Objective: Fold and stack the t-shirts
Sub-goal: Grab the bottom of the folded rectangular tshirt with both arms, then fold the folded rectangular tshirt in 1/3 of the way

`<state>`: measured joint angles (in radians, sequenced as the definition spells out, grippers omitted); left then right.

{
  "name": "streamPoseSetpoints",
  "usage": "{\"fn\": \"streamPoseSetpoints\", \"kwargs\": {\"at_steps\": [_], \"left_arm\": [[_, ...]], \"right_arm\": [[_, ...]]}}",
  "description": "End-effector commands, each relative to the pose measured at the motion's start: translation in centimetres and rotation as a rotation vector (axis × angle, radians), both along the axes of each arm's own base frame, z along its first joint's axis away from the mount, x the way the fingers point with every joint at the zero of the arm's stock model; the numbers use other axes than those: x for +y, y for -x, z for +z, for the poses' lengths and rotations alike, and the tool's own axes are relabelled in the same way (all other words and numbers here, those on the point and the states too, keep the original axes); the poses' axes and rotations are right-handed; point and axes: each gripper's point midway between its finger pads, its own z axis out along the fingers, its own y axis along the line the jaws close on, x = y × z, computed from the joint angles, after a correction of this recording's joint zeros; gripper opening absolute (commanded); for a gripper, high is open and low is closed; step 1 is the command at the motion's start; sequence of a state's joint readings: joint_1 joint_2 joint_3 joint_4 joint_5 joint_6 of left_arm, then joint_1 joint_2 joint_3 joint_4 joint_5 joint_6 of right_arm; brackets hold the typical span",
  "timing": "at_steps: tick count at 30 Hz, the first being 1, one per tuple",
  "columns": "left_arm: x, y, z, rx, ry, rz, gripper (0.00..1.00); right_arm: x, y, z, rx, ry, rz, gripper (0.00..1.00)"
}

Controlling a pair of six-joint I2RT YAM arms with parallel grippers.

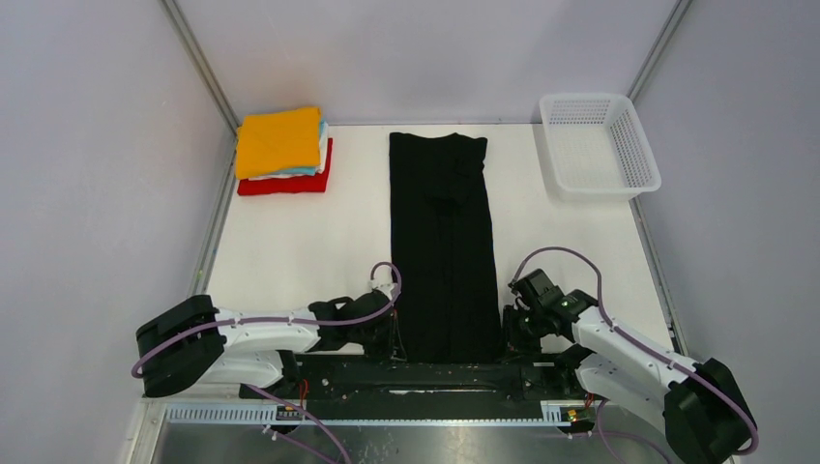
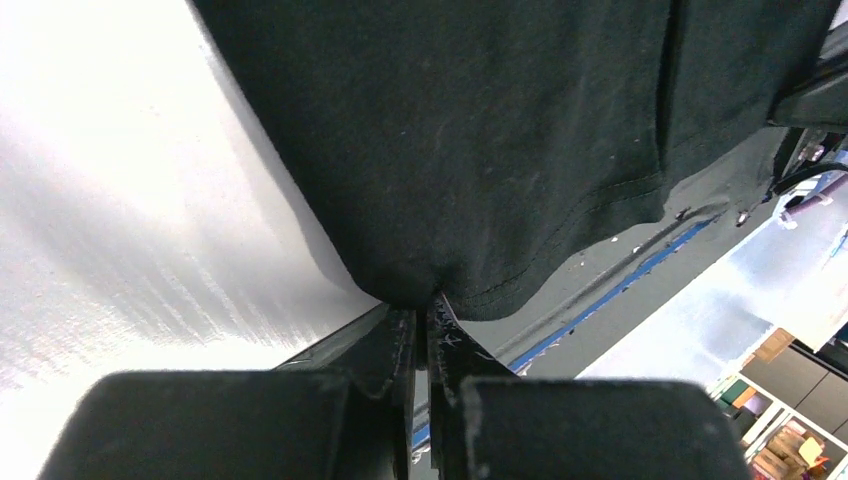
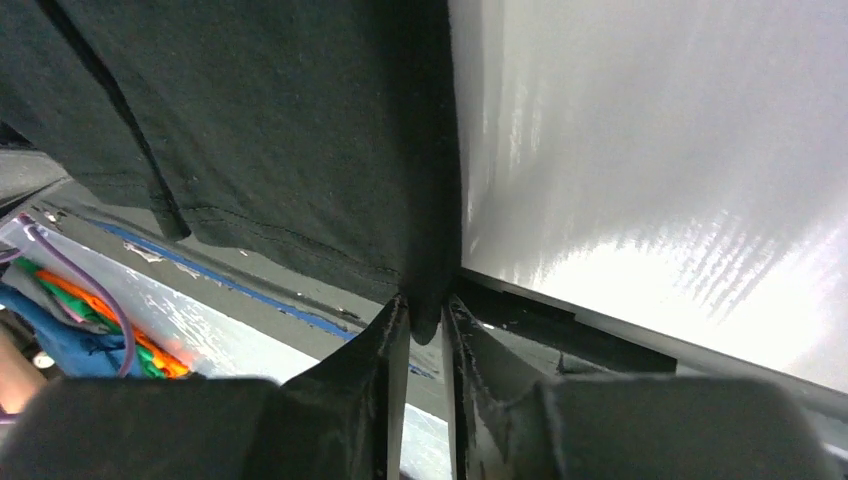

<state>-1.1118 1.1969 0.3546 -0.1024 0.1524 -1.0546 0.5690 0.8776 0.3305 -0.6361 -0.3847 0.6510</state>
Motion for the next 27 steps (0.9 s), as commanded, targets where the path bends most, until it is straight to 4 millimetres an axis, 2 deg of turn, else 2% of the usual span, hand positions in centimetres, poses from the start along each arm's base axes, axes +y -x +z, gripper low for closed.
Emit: {"fn": "streamPoseSetpoints", "kwargs": {"at_steps": [1, 6, 10, 14, 18, 23, 27], "left_arm": [[-3.0, -0.8, 3.2, -0.059, 0.13, -0.044, 0.0], [-3.2, -1.4, 5.2, -0.12, 0.187, -0.045, 0.0], [-3.5, -2.6, 7.2, -0.194, 0.208, -0.038, 0.0], [-3.8, -4.6, 9.0, -0.257, 0.227, -0.01, 0.0], [-3.4, -8.1, 10.4, -0.304, 0.24, 0.071, 0.0], [-2.2, -13.5, 12.5, -0.384, 0.242, 0.204, 0.0], [-1.2, -17.8, 13.3, -0.429, 0.216, 0.271, 0.0]], "right_arm": [[1.8, -0.3, 0.7, 0.007, -0.09, 0.022, 0.19], [2.2, -1.4, 2.2, -0.054, -0.111, 0.031, 0.06], [3.0, -2.8, 4.4, -0.135, -0.152, 0.03, 0.04], [3.8, -4.7, 6.3, -0.218, -0.178, 0.033, 0.03], [4.8, -7.7, 7.9, -0.297, -0.192, 0.01, 0.01], [5.8, -13.2, 9.7, -0.398, -0.223, -0.094, 0.0], [5.0, -17.6, 10.6, -0.432, -0.218, -0.186, 0.0]]}}
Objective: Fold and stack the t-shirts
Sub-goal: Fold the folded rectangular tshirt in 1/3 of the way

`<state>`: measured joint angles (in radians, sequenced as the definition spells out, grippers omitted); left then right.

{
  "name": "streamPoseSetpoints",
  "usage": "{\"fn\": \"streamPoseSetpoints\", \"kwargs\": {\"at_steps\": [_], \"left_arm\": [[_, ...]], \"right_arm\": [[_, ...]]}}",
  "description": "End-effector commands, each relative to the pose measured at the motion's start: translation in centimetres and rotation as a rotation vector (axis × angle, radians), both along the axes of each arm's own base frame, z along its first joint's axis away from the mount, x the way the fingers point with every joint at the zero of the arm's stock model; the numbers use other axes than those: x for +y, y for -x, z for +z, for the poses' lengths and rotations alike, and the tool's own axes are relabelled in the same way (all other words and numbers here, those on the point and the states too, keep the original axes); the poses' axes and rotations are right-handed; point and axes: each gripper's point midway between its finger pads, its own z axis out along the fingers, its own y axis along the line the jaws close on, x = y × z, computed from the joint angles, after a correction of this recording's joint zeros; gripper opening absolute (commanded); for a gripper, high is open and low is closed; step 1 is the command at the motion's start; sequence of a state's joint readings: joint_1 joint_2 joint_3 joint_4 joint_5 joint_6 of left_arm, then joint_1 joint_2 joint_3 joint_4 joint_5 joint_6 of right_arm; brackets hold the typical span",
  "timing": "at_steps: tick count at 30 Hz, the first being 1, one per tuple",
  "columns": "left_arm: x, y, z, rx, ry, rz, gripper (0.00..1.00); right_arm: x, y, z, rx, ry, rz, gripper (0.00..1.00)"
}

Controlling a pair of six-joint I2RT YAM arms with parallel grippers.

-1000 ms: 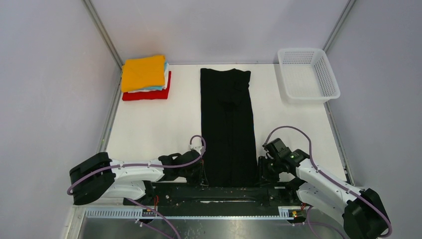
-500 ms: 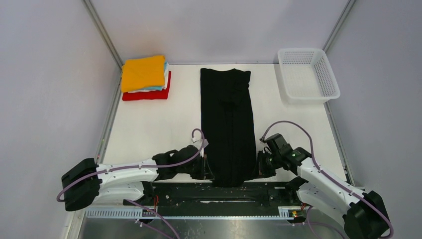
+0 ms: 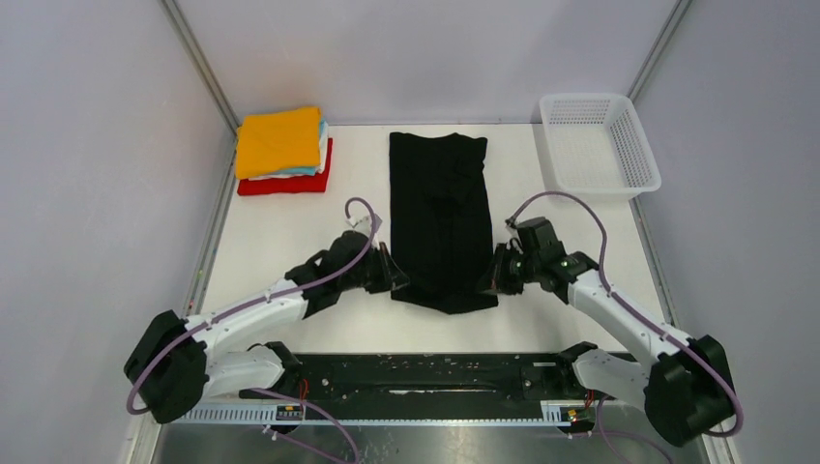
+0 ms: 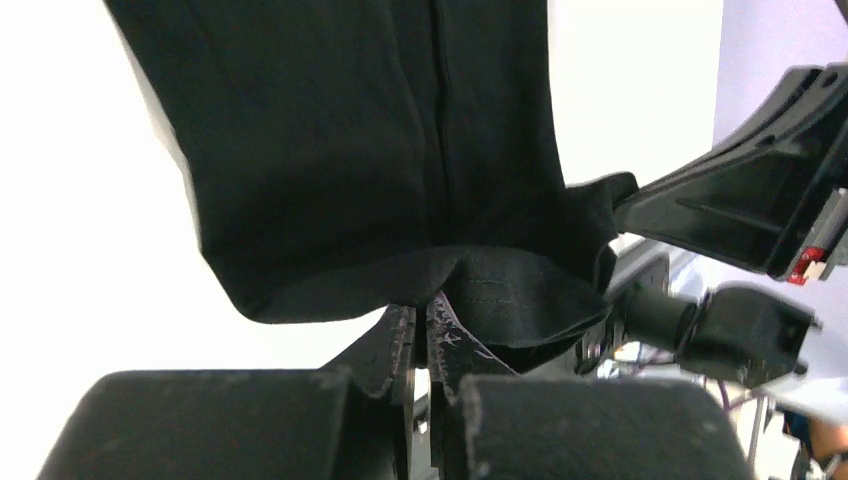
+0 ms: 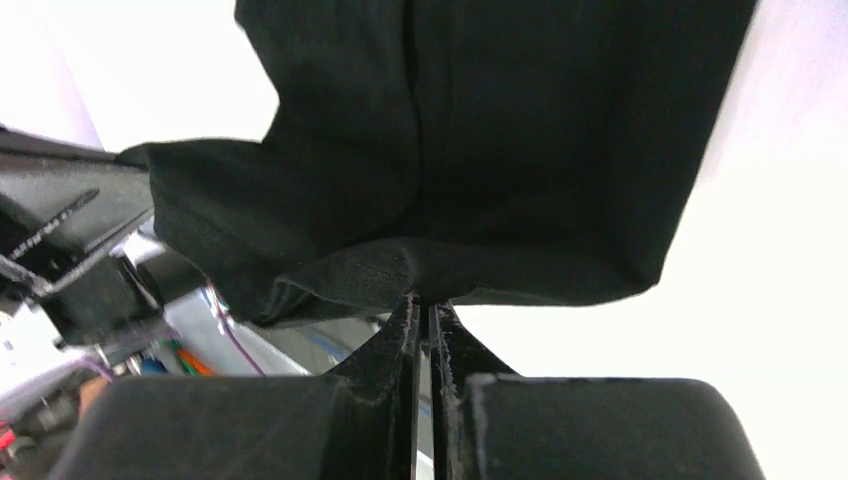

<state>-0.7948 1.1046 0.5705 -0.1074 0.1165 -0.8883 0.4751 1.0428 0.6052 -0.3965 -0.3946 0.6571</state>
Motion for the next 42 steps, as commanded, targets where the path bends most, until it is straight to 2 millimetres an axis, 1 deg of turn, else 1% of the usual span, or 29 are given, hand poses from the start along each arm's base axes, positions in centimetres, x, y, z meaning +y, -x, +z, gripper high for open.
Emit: {"fn": "streamPoseSetpoints", "kwargs": {"at_steps": [1, 4, 6, 8, 9, 10, 11, 12, 17, 22, 26, 28, 30, 33, 35, 36, 37, 38, 39, 40, 41, 42], "left_arm": [[0.0, -5.6, 3.3, -0.123, 0.016, 0.066, 0.0], [0.5, -8.2, 3.0, -0.116, -0.027, 0.09, 0.0], [0.5, -9.9, 2.7, -0.105, -0.038, 0.102, 0.0], [0.3, -11.5, 2.5, -0.092, -0.043, 0.103, 0.0], [0.2, -12.5, 2.7, -0.093, -0.042, 0.107, 0.0], [0.1, -13.3, 2.5, -0.089, -0.048, 0.106, 0.0], [0.2, -14.1, 1.9, -0.072, -0.058, 0.111, 0.0], [0.0, -14.7, 1.8, -0.068, -0.058, 0.106, 0.0], [0.7, -18.4, 1.1, -0.045, -0.072, 0.136, 0.0], [0.9, -21.0, -0.1, -0.019, -0.09, 0.14, 0.0], [1.3, -22.5, -1.5, -0.003, -0.143, 0.15, 0.02], [1.5, -23.0, -2.2, 0.017, -0.154, 0.158, 0.04], [1.6, -23.8, -2.5, 0.017, -0.153, 0.167, 0.09], [1.7, -25.5, -3.2, 0.019, -0.169, 0.176, 0.16], [1.9, -26.4, -3.1, 0.014, -0.18, 0.179, 0.27], [2.0, -26.7, -2.6, 0.002, -0.181, 0.179, 0.34], [2.1, -27.1, -1.9, -0.019, -0.178, 0.182, 0.44], [2.2, -27.1, -1.0, -0.039, -0.172, 0.184, 0.49], [2.2, -26.9, 0.1, -0.065, -0.158, 0.177, 0.53], [2.3, -26.7, 1.1, -0.089, -0.151, 0.172, 0.57], [2.5, -26.1, 2.0, -0.107, -0.144, 0.169, 0.61], [2.7, -25.4, 2.6, -0.119, -0.14, 0.165, 0.69]], "right_arm": [[-0.1, -6.8, 3.2, -0.138, -0.042, -0.111, 0.0], [-0.6, -9.6, 4.2, -0.17, -0.038, -0.136, 0.0], [-0.9, -11.1, 4.3, -0.178, -0.033, -0.151, 0.0], [-1.1, -12.7, 4.1, -0.176, -0.026, -0.166, 0.0], [-1.2, -13.5, 4.2, -0.184, -0.027, -0.17, 0.0], [-1.3, -14.3, 4.2, -0.186, -0.025, -0.174, 0.0], [-1.6, -15.2, 4.3, -0.197, -0.021, -0.183, 0.0], [-1.6, -15.9, 4.2, -0.202, -0.016, -0.184, 0.0], [-1.7, -19.5, 4.1, -0.21, -0.038, -0.19, 0.0], [-2.3, -22.2, 3.3, -0.218, -0.014, -0.2, 0.0], [-2.2, -23.6, 2.2, -0.195, -0.021, -0.185, 0.0], [-2.2, -24.4, 1.3, -0.19, -0.028, -0.188, 0.0], [-1.9, -25.4, 0.9, -0.186, -0.04, -0.182, 0.0], [-2.1, -26.7, 0.1, -0.177, -0.037, -0.207, 0.02], [-2.3, -27.8, -0.1, -0.187, -0.04, -0.221, 0.08], [-2.4, -28.2, -0.1, -0.18, -0.049, -0.225, 0.16], [-2.4, -28.7, 0.1, -0.18, -0.053, -0.226, 0.4], [-2.5, -28.7, 0.2, -0.177, -0.051, -0.223, 0.55], [-2.5, -28.5, 0.3, -0.175, -0.047, -0.214, 0.63], [-2.4, -28.1, 0.4, -0.175, -0.05, -0.208, 0.75], [-2.5, -27.7, 0.5, -0.179, -0.049, -0.204, 0.95], [-2.7, -27.1, 0.5, -0.183, -0.045, -0.209, 0.99]]}}
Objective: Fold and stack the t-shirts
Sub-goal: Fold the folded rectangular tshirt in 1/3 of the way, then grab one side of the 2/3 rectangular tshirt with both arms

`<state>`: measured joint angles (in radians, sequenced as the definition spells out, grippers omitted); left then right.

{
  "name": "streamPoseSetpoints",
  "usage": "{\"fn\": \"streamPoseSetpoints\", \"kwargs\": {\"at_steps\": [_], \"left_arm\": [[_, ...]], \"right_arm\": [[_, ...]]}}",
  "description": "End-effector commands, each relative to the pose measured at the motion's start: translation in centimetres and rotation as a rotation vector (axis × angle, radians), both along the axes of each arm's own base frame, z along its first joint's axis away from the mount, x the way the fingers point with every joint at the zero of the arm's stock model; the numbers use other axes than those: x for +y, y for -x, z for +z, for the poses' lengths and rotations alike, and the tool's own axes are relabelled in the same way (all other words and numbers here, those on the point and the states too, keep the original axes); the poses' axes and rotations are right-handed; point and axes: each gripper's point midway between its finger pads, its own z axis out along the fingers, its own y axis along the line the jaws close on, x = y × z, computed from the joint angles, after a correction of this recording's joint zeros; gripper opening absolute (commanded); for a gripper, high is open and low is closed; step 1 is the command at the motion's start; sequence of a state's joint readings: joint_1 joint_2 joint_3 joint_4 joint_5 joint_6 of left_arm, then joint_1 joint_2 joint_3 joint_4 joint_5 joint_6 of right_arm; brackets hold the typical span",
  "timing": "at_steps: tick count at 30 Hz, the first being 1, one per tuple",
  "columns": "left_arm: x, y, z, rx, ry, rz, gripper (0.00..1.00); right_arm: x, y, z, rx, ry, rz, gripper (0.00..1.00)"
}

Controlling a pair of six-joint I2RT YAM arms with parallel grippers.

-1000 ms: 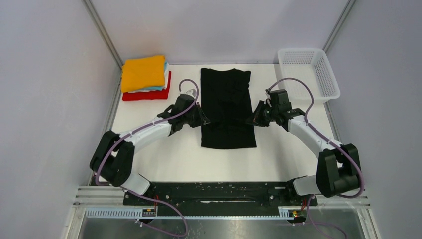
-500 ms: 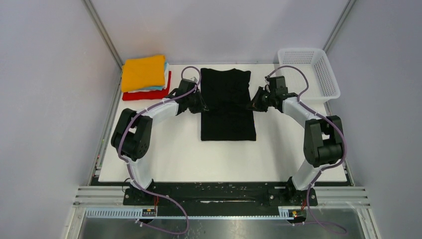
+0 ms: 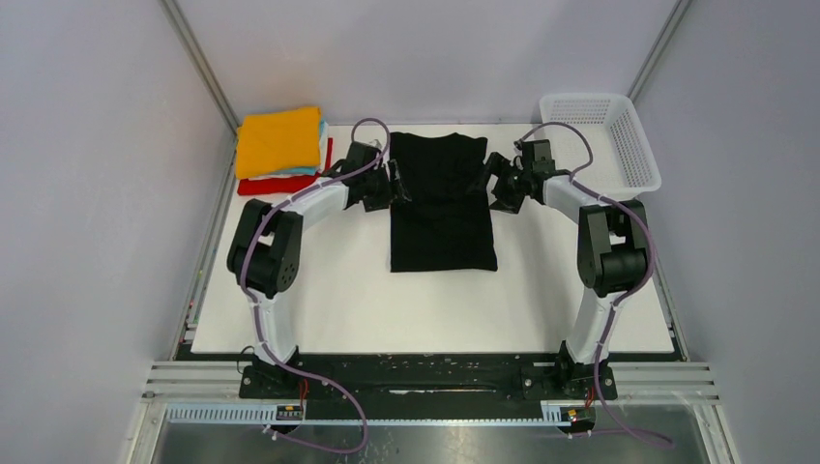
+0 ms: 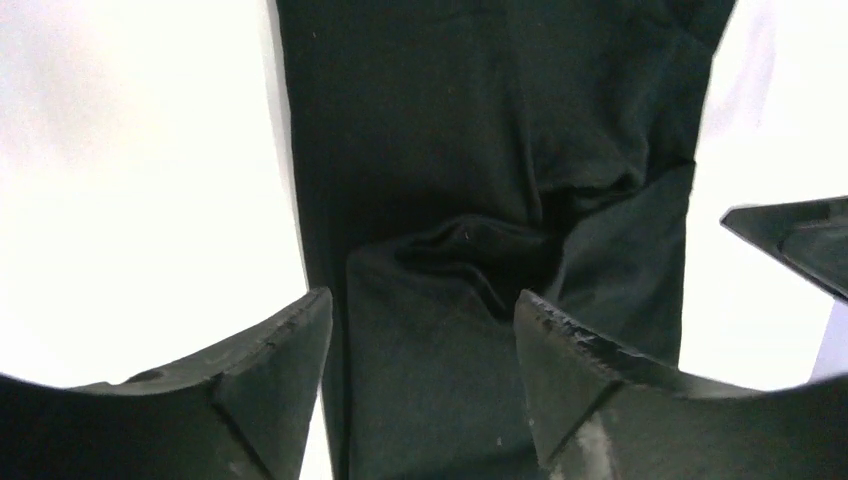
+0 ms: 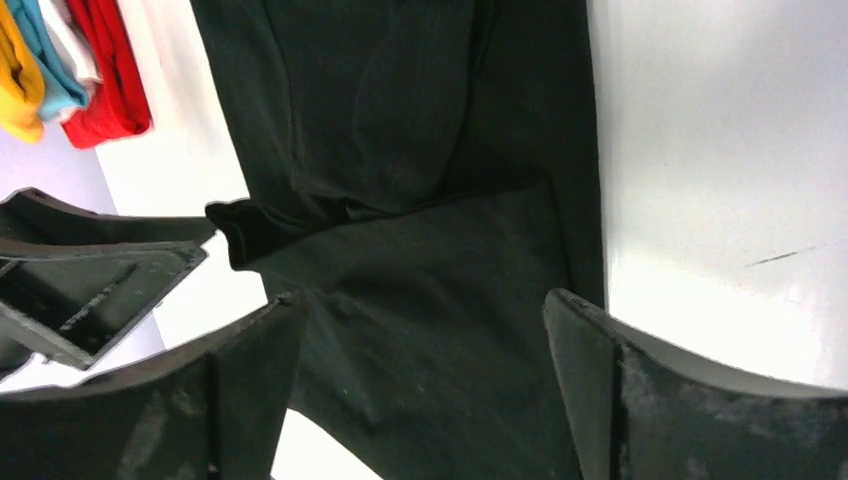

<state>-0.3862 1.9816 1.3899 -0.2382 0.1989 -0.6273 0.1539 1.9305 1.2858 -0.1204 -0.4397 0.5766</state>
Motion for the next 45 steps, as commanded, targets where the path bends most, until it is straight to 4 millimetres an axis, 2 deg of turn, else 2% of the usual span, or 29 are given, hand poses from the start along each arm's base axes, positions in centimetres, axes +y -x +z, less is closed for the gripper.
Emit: {"fn": "streamPoseSetpoints", "kwargs": {"at_steps": [1, 2, 6, 9, 11, 15, 19, 26, 29, 31, 33, 36, 40, 42, 45], "left_arm": [[0.5, 0.6, 7.1, -0.174, 0.044, -0.03, 0.75], [0.8, 1.5, 7.2, -0.177, 0.047, -0.035, 0.76], [1.8, 5.8, 5.2, -0.12, 0.06, -0.052, 0.76], [2.2, 8.7, 3.2, -0.058, 0.076, -0.053, 0.73], [2.0, 10.6, 1.9, -0.009, 0.084, -0.062, 0.7], [1.3, 13.9, -1.0, 0.07, 0.075, -0.083, 0.68], [0.4, 15.3, -3.1, 0.133, 0.085, -0.083, 0.61], [-0.4, 16.1, -5.4, 0.204, 0.088, -0.08, 0.38], [-0.5, 16.2, -5.7, 0.214, 0.083, -0.081, 0.18], [-0.4, 16.3, -5.8, 0.216, 0.078, -0.077, 0.01], [-0.3, 16.3, -5.9, 0.217, 0.075, -0.075, 0.0], [-0.3, 16.3, -6.0, 0.217, 0.074, -0.077, 0.0], [-0.3, 16.4, -5.6, 0.208, 0.078, -0.083, 0.0], [-0.5, 16.9, -5.2, 0.188, 0.098, -0.104, 0.0], [-0.2, 19.2, -4.8, 0.172, 0.11, -0.135, 0.0]], "right_arm": [[-0.3, 0.5, 2.5, -0.083, -0.003, 0.02, 0.99], [-0.6, 1.3, 2.4, -0.078, 0.008, 0.012, 0.99], [-1.8, 5.6, 1.6, -0.049, 0.04, -0.02, 1.0], [-2.3, 9.4, 0.3, -0.003, 0.046, -0.027, 0.99], [-3.0, 12.0, -1.4, 0.044, 0.069, -0.037, 0.99], [-3.3, 14.7, -3.2, 0.09, 0.065, -0.043, 0.98], [-2.9, 15.7, -4.3, 0.133, 0.034, -0.037, 0.91], [-2.9, 16.0, -5.7, 0.19, 0.043, -0.055, 0.76], [-3.0, 16.2, -6.1, 0.202, 0.053, -0.061, 0.69], [-3.1, 16.3, -6.4, 0.212, 0.06, -0.064, 0.6], [-3.3, 16.3, -6.9, 0.222, 0.071, -0.072, 0.54], [-3.2, 16.2, -7.5, 0.233, 0.065, -0.074, 0.36], [-2.5, 16.6, -7.1, 0.248, 0.034, -0.05, 0.18], [-2.6, 17.4, -6.8, 0.249, 0.036, -0.046, 0.11], [-2.4, 20.5, -6.6, 0.275, 0.061, -0.005, 0.04]]}}
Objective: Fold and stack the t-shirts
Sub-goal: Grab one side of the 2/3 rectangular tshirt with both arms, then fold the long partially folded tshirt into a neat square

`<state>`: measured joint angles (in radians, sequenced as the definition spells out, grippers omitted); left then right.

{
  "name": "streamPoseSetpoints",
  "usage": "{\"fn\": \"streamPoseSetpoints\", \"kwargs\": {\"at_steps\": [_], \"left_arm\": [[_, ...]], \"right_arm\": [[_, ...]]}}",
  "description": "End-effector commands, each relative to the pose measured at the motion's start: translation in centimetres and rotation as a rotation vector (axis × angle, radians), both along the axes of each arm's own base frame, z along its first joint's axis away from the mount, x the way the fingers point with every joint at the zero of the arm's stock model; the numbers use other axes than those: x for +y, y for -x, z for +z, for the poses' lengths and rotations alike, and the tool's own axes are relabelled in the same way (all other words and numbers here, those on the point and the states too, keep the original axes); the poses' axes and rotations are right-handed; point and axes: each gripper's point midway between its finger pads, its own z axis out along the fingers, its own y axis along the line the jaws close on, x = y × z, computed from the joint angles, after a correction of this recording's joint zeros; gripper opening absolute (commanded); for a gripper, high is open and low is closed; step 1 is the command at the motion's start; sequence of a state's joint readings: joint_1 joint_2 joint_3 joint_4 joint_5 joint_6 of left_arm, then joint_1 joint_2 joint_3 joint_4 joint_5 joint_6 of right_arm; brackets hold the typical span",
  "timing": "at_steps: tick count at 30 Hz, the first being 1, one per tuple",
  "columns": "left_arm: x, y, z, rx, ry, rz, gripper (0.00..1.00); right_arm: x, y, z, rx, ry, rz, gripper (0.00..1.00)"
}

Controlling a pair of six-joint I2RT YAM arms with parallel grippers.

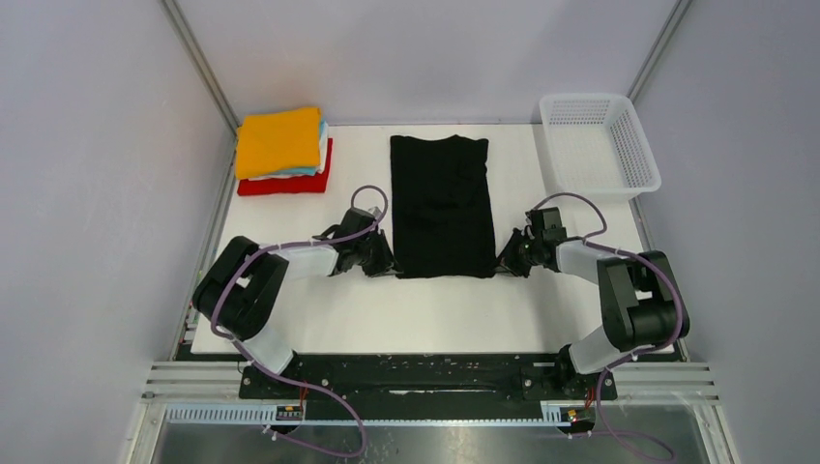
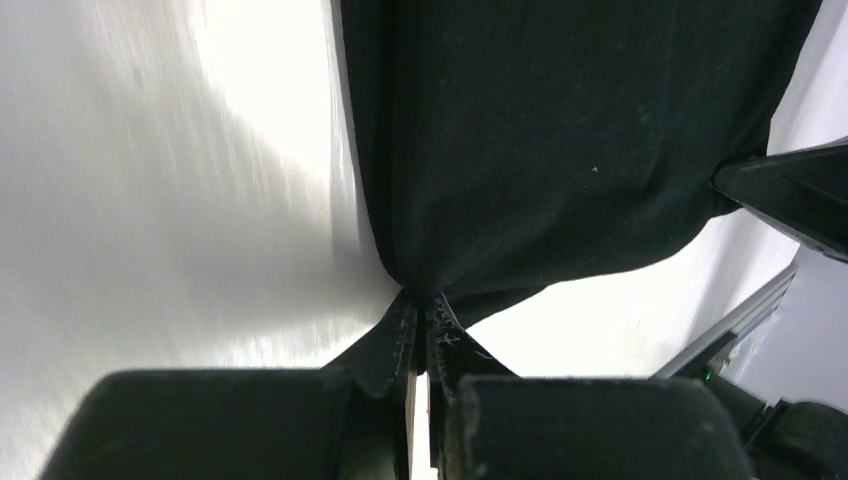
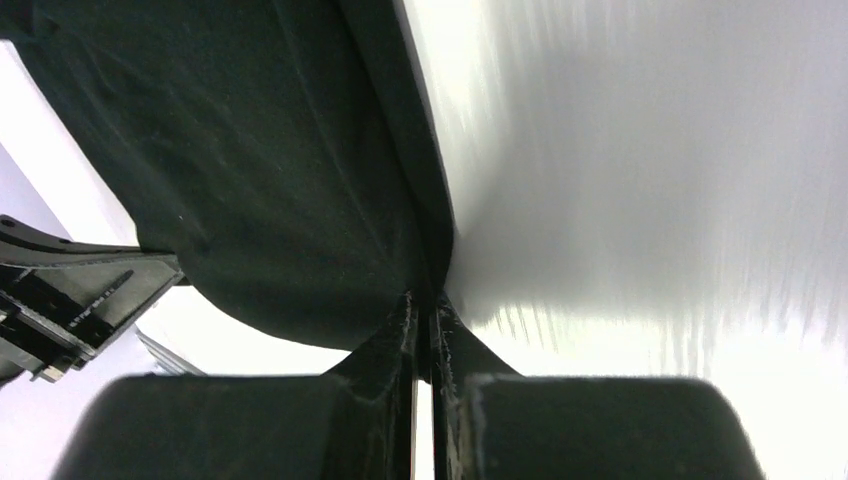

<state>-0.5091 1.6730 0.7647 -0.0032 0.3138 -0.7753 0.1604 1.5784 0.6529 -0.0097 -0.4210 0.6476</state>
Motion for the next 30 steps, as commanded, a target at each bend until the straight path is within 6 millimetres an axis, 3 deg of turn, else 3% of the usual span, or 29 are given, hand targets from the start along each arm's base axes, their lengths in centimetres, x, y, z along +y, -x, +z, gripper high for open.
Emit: {"fn": "streamPoseSetpoints", "kwargs": {"at_steps": [1, 9, 13, 17, 21, 26, 30], "left_arm": [[0.7, 3.8, 0.2, -0.019, 0.003, -0.053, 0.0], [4.6, 12.9, 0.1, 0.018, -0.061, -0.061, 0.0], [4.7, 16.7, 2.4, -0.017, -0.007, -0.084, 0.0], [4.2, 18.5, 5.7, -0.095, 0.119, -0.124, 0.0], [3.5, 18.1, 9.8, -0.192, 0.219, -0.136, 0.0], [3.2, 15.8, 14.3, -0.363, 0.223, -0.127, 0.0], [4.2, 12.3, 17.2, -0.499, 0.137, -0.02, 0.0]], "right_arm": [[-0.1, 5.9, -0.5, 0.09, 0.059, 0.075, 0.03], [-0.9, 18.5, -0.1, 0.226, 0.153, 0.278, 0.0], [-0.6, 21.8, 2.3, 0.197, 0.064, 0.269, 0.0], [-0.1, 22.8, 4.9, 0.114, -0.023, 0.275, 0.0], [0.8, 22.5, 7.3, 0.027, -0.099, 0.293, 0.0], [1.1, 18.3, 11.9, -0.201, -0.075, 0.246, 0.0], [1.7, 15.0, 15.1, -0.316, -0.077, 0.196, 0.0]]}}
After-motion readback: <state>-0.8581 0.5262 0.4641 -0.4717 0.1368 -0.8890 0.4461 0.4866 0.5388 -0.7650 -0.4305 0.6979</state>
